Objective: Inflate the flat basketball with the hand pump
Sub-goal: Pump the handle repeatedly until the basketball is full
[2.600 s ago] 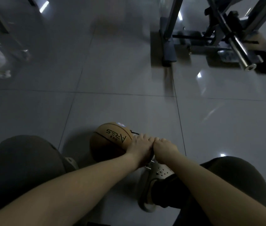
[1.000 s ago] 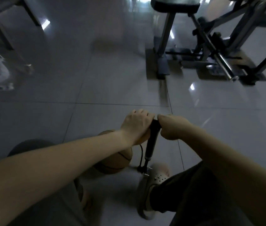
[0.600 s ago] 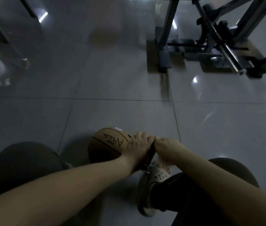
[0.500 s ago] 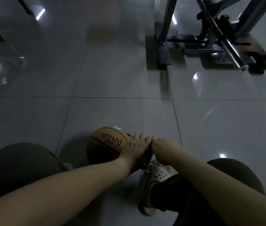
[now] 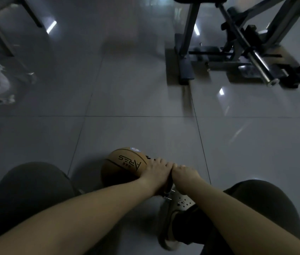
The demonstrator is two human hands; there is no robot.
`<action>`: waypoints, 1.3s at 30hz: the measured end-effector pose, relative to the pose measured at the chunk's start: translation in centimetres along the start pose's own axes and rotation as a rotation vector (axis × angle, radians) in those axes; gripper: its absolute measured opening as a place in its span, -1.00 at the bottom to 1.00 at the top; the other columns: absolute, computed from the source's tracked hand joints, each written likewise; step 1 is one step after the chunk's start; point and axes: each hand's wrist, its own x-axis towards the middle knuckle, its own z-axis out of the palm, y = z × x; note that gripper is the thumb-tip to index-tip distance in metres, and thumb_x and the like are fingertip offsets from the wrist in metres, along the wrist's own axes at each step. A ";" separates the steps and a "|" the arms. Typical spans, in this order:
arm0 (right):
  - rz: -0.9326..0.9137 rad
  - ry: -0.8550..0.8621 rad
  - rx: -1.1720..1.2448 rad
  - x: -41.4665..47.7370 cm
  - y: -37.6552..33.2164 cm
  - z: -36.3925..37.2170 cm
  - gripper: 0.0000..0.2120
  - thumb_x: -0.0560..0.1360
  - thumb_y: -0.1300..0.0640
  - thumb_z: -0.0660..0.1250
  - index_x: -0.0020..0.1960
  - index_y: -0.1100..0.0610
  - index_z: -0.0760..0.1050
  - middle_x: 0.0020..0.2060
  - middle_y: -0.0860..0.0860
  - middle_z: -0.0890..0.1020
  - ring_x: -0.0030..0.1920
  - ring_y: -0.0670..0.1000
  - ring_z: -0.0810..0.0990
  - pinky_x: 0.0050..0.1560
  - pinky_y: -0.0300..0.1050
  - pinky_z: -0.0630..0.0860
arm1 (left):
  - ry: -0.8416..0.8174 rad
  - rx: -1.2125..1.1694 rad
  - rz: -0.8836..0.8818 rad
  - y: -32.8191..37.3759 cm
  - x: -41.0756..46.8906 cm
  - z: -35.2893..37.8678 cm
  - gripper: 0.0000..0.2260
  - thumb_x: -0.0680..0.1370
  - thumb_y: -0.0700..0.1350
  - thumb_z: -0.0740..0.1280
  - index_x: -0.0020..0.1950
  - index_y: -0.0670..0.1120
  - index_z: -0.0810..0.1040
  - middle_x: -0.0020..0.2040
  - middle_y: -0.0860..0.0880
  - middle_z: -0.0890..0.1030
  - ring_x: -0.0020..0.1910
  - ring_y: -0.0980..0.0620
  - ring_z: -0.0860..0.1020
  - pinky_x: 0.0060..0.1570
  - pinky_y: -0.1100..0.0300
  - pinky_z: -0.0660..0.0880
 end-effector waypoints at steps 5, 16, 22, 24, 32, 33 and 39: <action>0.019 0.103 -0.026 -2.7 0.3 -6.2 -0.68 0.61 0.18 0.24 0.35 0.14 0.36 0.20 0.07 0.53 0.15 0.09 0.56 0.10 -0.01 0.57 | 0.230 0.052 0.050 -1.7 -1.3 -5.5 -0.70 0.56 -0.13 0.13 0.29 -0.08 0.39 0.16 -0.11 0.50 0.13 -0.14 0.48 0.05 0.04 0.35; 0.103 0.225 0.132 -3.1 -0.3 -2.4 -0.82 0.60 0.22 0.11 0.18 0.16 0.37 0.08 0.13 0.54 0.04 0.14 0.57 -0.08 -0.04 0.51 | 0.482 -0.096 0.031 -0.1 -1.0 -1.3 -0.82 0.48 -0.05 0.13 -0.07 -0.07 0.49 -0.18 -0.08 0.51 -0.23 -0.07 0.49 -0.33 0.09 0.42; 0.141 0.163 0.147 0.1 -0.4 -0.1 -0.84 0.63 0.19 0.13 0.20 0.17 0.35 0.11 0.14 0.50 0.10 0.16 0.54 0.03 0.00 0.53 | 0.433 -0.074 -0.003 -0.7 0.8 2.8 -0.84 0.51 -0.08 0.33 0.07 -0.05 0.49 -0.10 -0.07 0.49 -0.16 -0.05 0.44 -0.24 0.09 0.40; 0.149 0.135 0.149 1.1 -0.3 0.5 -0.81 0.62 0.18 0.18 0.21 0.18 0.34 0.12 0.15 0.49 0.12 0.16 0.53 0.05 0.01 0.54 | 0.398 -0.065 -0.011 -0.8 1.4 3.5 -0.83 0.51 -0.05 0.33 0.07 -0.06 0.50 -0.10 -0.07 0.49 -0.17 -0.06 0.44 -0.26 0.08 0.39; 0.169 0.023 0.161 2.9 -0.6 3.5 -0.73 0.60 0.13 0.24 0.25 0.20 0.32 0.15 0.17 0.48 0.15 0.17 0.51 0.14 0.05 0.54 | 0.166 -0.079 0.012 -0.3 0.9 6.1 -0.53 0.46 0.16 0.35 0.22 -0.10 0.38 0.02 -0.14 0.46 -0.03 -0.12 0.42 0.06 -0.05 0.42; 0.161 0.016 0.159 2.8 -0.6 3.2 -0.71 0.59 0.14 0.25 0.26 0.20 0.32 0.17 0.17 0.48 0.17 0.19 0.51 0.14 0.06 0.54 | 0.157 -0.085 0.014 -0.4 0.9 5.6 -0.53 0.48 0.15 0.32 0.28 -0.09 0.38 0.06 -0.14 0.45 0.00 -0.12 0.40 0.08 -0.04 0.40; 0.094 -0.030 0.184 -0.3 -0.2 0.1 -0.62 0.57 0.17 0.30 0.33 0.22 0.30 0.23 0.16 0.49 0.23 0.16 0.51 0.15 0.05 0.51 | 0.093 0.006 0.055 -0.4 0.1 0.9 -0.73 0.61 -0.06 0.12 0.29 -0.09 0.35 0.21 -0.14 0.45 0.18 -0.14 0.42 0.10 0.02 0.35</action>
